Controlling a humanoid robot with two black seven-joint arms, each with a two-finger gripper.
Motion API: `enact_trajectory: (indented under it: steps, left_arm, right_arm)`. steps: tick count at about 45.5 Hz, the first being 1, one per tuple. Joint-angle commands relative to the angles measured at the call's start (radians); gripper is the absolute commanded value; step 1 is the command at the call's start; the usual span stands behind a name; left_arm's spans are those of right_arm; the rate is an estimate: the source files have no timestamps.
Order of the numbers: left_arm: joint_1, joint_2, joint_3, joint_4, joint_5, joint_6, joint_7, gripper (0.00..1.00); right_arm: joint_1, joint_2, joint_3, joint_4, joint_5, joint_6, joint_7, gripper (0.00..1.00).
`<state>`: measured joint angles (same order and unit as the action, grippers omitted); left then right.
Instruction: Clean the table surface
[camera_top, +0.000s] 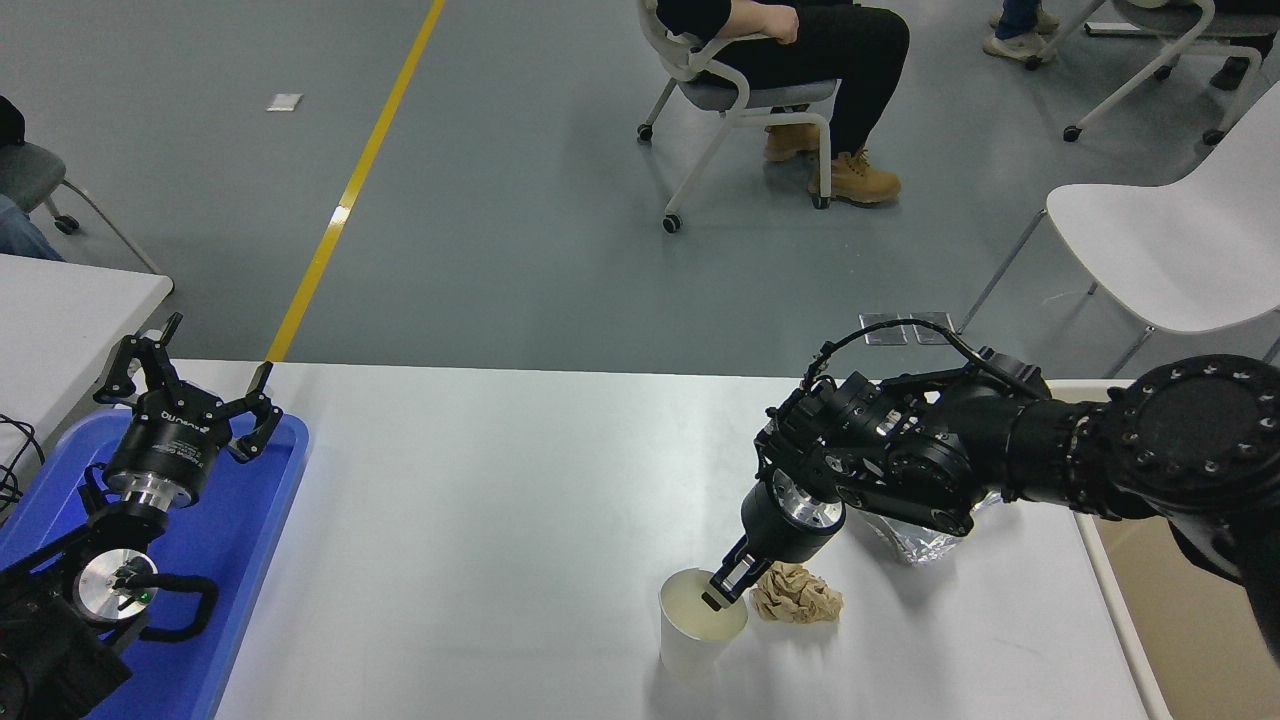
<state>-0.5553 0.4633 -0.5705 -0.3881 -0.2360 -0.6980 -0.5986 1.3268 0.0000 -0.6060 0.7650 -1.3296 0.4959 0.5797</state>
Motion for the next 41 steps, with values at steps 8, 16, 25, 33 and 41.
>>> enact_trajectory:
  steps: [8,16,25,33,41]
  left_arm:
    - [0.000,0.000,0.000,0.000,0.000,0.000,0.000,1.00]
    - [0.000,0.000,0.000,0.000,0.000,0.000,0.000,1.00]
    - [0.000,0.000,0.000,0.000,0.000,0.000,-0.001,1.00]
    - [0.000,0.000,0.000,0.000,0.000,0.000,-0.001,1.00]
    - [0.000,0.000,0.001,0.000,0.000,0.000,-0.001,1.00]
  right_arm:
    - [0.034,0.000,0.003,-0.013,-0.008,-0.002,0.065,0.00]
    - [0.083,0.000,0.046,-0.032,0.026,-0.016,0.069,0.00]
    - [0.104,0.000,0.216,-0.050,0.179,-0.027,0.068,0.00]
    - [0.132,0.000,0.268,-0.052,0.222,-0.027,0.068,0.00]
    - [0.156,-0.005,0.295,-0.052,0.270,-0.027,0.068,0.00]
